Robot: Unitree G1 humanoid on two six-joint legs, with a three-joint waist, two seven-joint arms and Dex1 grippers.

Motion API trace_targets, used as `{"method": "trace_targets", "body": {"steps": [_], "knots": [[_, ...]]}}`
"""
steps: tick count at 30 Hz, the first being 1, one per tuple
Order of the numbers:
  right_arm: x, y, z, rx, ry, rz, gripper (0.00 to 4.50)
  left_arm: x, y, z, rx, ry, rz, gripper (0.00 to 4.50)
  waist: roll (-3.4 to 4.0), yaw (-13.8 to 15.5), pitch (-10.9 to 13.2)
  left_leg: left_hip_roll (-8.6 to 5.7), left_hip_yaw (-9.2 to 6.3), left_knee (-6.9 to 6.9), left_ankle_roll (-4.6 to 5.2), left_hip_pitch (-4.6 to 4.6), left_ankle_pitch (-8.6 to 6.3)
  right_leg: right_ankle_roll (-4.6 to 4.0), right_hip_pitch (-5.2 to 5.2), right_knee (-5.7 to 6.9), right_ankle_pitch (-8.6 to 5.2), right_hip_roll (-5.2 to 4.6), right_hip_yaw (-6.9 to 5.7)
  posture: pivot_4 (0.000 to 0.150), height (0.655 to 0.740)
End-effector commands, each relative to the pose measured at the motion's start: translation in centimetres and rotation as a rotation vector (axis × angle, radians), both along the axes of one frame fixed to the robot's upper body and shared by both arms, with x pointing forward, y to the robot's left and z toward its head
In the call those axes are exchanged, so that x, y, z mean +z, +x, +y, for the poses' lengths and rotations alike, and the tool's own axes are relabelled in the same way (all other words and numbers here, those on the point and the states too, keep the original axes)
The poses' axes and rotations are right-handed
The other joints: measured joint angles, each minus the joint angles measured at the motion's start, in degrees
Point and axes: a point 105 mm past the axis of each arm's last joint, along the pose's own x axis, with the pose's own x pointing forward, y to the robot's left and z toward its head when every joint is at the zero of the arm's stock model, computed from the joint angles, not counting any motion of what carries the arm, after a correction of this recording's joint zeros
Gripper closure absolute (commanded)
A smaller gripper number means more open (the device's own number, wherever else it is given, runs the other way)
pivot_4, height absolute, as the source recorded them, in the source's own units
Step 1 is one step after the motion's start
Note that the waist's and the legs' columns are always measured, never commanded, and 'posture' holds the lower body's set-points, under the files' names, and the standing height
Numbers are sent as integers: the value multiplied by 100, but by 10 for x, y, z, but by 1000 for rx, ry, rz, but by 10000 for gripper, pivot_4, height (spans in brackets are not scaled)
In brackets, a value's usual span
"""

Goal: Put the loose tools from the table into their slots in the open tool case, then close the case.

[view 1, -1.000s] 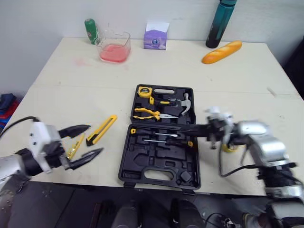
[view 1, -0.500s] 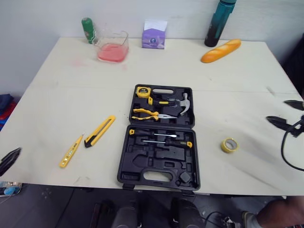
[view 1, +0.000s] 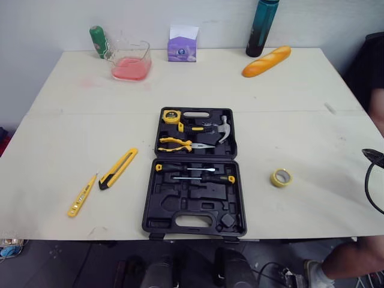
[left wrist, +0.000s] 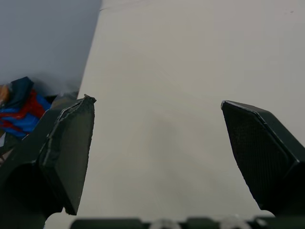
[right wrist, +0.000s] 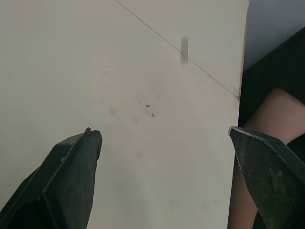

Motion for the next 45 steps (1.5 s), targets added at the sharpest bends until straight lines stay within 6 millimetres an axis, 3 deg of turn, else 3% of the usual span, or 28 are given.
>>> {"method": "trace_targets", "body": {"steps": [1, 3, 6, 10, 15, 18, 21, 27, 35, 38, 45], "knots": [[17, 4, 7, 38, 11, -84, 761, 11, 9, -7, -39, 14, -29, 0, 0, 3, 0, 0, 5, 1, 0, 1, 0, 0, -3, 3, 0, 2, 5, 1500, 7400], [18, 6, 12, 68, 30, -100, 761, 12, 11, -7, -41, 12, -30, 0, -1, 1, 0, 2, 9, 0, 0, 5, 0, 0, -4, 4, 0, 4, 11, 1500, 7400], [22, 16, 40, 197, 140, -165, 761, 23, 23, -15, -89, 11, -42, 0, -4, -35, 1, 7, 19, 0, -1, 6, -1, 0, -9, 6, 0, 9, 21, 1500, 7400], [36, 21, 96, 473, 226, -280, 761, 33, 35, -42, -215, -50, -29, 0, -8, -49, 1, 11, 20, 0, -2, 5, -1, 0, -10, 34, 1, 11, 24, 1500, 7400], [33, 14, 153, 736, 329, -221, 761, 29, 34, -72, -289, -112, 107, 0, -6, 3, 2, 10, 21, 3, 3, 2, 0, 0, -10, 30, 1, 11, 30, 1500, 7400], [36, 8, 189, 896, 376, -218, 761, 22, 29, -92, -311, -141, 225, 0, -21, 32, 0, 13, 20, 3, 3, 1, -2, 0, -10, 25, 1, 15, 34, 1500, 7400], [39, 5, 203, 951, 418, -217, 761, 18, 27, -98, -302, -153, 288, 0, -22, 69, 2, 12, 20, 13, 3, 2, -2, 0, -10, 37, 1, 13, 42, 1500, 7400], [27, -32, 270, 1321, 462, -153, 761, -15, 33, -129, -296, -55, 404, 0, -23, 117, 1, 12, -1, 10, -11, 1, -8, -12, -9, 31, -5, 12, 59, 1500, 7400], [28, -48, 283, 1428, 475, -189, 761, -30, 34, -128, -236, -77, 414, 0, -36, 110, 2, 7, 4, 12, -5, -4, -7, -12, -11, 37, -4, 35, 48, 1500, 7400], [18, -58, 286, 1491, 434, -140, 761, -43, 33, -125, -234, -66, 464, 0, -36, 111, 1, 8, 4, 12, -5, -1, -7, -12, -10, 37, -5, 35, 50, 1500, 7400], [20, -62, 295, 1503, 425, -153, 761, -60, 34, -121, -245, -117, 443, 0, -42, 94, 0, 10, 7, 13, -4, 0, -7, -12, -12, 35, -5, 20, 46, 1500, 7400]]}}
